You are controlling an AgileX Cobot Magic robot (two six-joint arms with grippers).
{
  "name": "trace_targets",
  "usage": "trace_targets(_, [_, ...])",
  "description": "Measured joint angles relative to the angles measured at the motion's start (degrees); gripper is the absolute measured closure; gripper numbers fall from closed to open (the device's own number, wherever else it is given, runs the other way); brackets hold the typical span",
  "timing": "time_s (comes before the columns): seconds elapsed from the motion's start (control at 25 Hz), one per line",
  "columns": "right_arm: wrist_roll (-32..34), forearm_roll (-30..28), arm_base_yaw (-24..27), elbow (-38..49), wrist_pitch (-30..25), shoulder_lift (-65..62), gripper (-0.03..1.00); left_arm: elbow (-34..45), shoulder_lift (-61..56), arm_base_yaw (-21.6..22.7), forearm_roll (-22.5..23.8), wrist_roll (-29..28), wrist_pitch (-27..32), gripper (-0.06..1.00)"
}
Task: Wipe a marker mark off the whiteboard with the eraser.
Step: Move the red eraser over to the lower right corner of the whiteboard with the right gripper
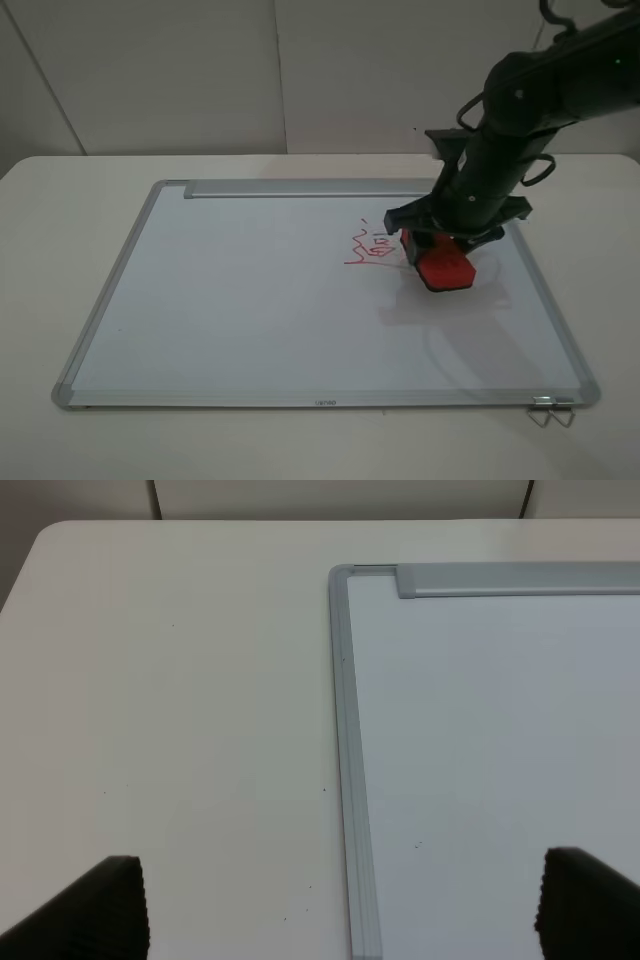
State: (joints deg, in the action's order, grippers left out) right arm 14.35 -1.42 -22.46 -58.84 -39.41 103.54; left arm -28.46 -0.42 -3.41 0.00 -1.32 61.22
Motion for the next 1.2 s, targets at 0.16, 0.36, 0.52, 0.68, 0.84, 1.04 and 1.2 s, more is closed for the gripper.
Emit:
trace_targets(0.16, [4.9,-3.5,3.1,8.7,2.7,-4.9,0.47,0.0,0.0,0.0,0.0,0.0,0.0,0.17])
trace_targets(0.36, [10.2,-9.2,5.0,16.2,5.7,-9.0,0.47,0.0,0.0,0.0,0.0,0.0,0.0,0.17])
trace_targets(0.52, [10.9,-10.8,5.3,19.7,10.7,-9.6,0.47,0.0,0.0,0.0,0.0,0.0,0.0,0.17])
trace_targets(0.68, [11.6,-11.9,5.6,22.4,13.1,-9.6,0.47,0.0,0.0,0.0,0.0,0.0,0.0,0.17])
trace_targets(0.84, [13.4,-12.8,5.6,24.2,13.6,-9.6,0.47,0.0,0.0,0.0,0.0,0.0,0.0,0.17])
trace_targets(1.04, [14.0,-13.5,5.6,24.9,14.0,-9.6,0.47,0.0,0.0,0.0,0.0,0.0,0.0,0.17])
trace_targets(1.2, [14.0,-13.5,5.6,25.4,14.0,-9.6,0.47,0.0,0.0,0.0,0.0,0.0,0.0,0.17])
